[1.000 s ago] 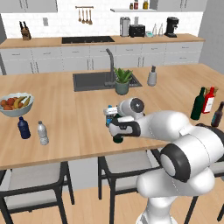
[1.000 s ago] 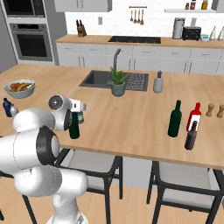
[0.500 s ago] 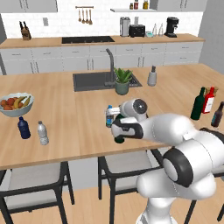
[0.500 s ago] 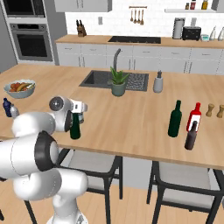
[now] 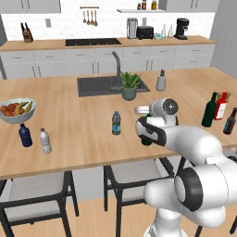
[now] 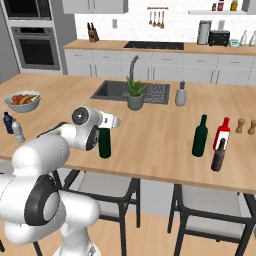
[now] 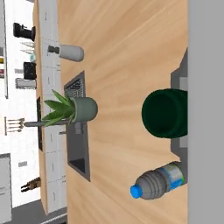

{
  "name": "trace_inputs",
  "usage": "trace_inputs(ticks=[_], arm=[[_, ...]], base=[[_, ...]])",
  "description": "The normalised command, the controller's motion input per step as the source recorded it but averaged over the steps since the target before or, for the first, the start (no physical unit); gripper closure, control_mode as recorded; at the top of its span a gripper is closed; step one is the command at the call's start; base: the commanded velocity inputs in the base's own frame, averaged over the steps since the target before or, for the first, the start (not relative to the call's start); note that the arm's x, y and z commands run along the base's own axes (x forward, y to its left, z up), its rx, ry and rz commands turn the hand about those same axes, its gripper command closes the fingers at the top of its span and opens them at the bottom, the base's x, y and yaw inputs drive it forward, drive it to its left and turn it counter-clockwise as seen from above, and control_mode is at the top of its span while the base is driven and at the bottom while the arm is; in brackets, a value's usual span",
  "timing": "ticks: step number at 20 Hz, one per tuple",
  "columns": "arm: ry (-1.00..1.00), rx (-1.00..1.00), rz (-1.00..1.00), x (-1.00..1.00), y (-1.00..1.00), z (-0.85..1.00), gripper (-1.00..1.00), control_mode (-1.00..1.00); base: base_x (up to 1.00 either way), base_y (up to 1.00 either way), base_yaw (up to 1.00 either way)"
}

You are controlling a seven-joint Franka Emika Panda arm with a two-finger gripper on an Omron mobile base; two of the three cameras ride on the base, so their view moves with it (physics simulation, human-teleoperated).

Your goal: Move the plastic bottles in the middle to the plastics group, and the glass bottles in the middle to the glass group.

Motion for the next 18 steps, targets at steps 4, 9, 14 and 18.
trace_inputs(ticks=[4, 9, 14, 18], arm=[[0.06, 0.00, -0.17, 0.00, -1.00, 0.28, 1.00, -1.00], [0.07, 0.00, -0.16, 0.00, -1.00, 0.20, 1.00, -1.00], [0.01, 0.02, -0.15, 0.00, -1.00, 0.01, 1.00, -1.00], [0.00, 0.00, -0.12, -0.06, -1.00, 0.00, 1.00, -1.00]], base=[[0.00, 0.00, 0.00], [0.00, 0.00, 0.00], [0.00, 0.00, 0.00], [0.00, 0.00, 0.00]])
